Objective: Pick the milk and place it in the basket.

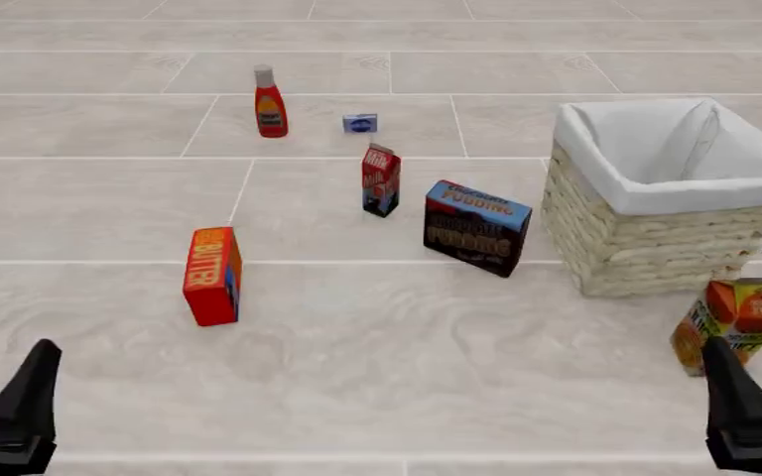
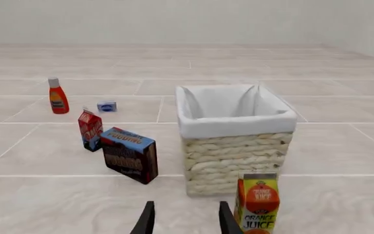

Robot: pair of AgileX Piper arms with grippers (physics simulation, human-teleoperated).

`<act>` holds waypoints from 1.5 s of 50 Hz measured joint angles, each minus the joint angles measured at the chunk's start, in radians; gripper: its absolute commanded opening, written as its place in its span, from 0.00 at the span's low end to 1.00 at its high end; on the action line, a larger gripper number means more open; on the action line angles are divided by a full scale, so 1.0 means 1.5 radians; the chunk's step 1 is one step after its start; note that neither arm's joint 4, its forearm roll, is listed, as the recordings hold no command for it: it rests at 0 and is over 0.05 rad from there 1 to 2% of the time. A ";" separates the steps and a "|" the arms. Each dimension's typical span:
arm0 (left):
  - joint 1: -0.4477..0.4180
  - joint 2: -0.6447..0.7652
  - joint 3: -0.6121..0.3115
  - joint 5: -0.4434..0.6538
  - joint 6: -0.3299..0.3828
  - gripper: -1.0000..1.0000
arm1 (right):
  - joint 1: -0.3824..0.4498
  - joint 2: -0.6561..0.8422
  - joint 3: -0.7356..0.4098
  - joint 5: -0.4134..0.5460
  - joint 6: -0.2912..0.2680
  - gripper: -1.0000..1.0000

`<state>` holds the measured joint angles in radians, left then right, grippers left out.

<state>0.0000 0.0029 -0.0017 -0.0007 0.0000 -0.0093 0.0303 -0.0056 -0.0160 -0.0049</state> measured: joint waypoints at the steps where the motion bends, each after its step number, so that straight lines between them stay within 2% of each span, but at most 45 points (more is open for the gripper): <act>1: 0.000 0.000 0.000 0.000 0.000 1.00 | 0.002 0.005 -0.002 -0.003 0.000 1.00; 8: 0.000 0.002 -0.001 0.000 0.000 1.00 | 0.025 0.057 -0.021 -0.035 0.008 1.00; 20: 0.000 0.003 -0.002 -0.001 0.000 1.00 | 0.063 0.212 -0.094 -0.113 0.017 1.00; 30: 0.000 0.003 -0.002 -0.001 0.000 1.00 | 0.112 0.333 -0.187 -0.133 -0.012 1.00; 38: 0.000 0.003 -0.002 -0.001 0.000 1.00 | 0.153 0.421 -0.275 -0.121 -0.030 1.00; 45: 0.000 0.003 -0.002 -0.001 0.000 1.00 | 0.188 0.507 -0.361 -0.092 -0.048 1.00; 55: 0.000 0.003 -0.002 -0.001 0.000 1.00 | 0.244 0.641 -0.503 -0.017 -0.059 1.00; 64: 0.000 0.003 -0.002 -0.001 0.000 1.00 | 0.286 0.752 -0.658 0.092 -0.069 1.00; 75: 0.000 0.003 -0.002 -0.001 0.000 1.00 | 0.309 0.882 -0.857 0.221 -0.081 1.00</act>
<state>-0.0001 0.0076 -0.0043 -0.0019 0.0000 0.4544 1.3534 -1.2906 0.3155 -0.1260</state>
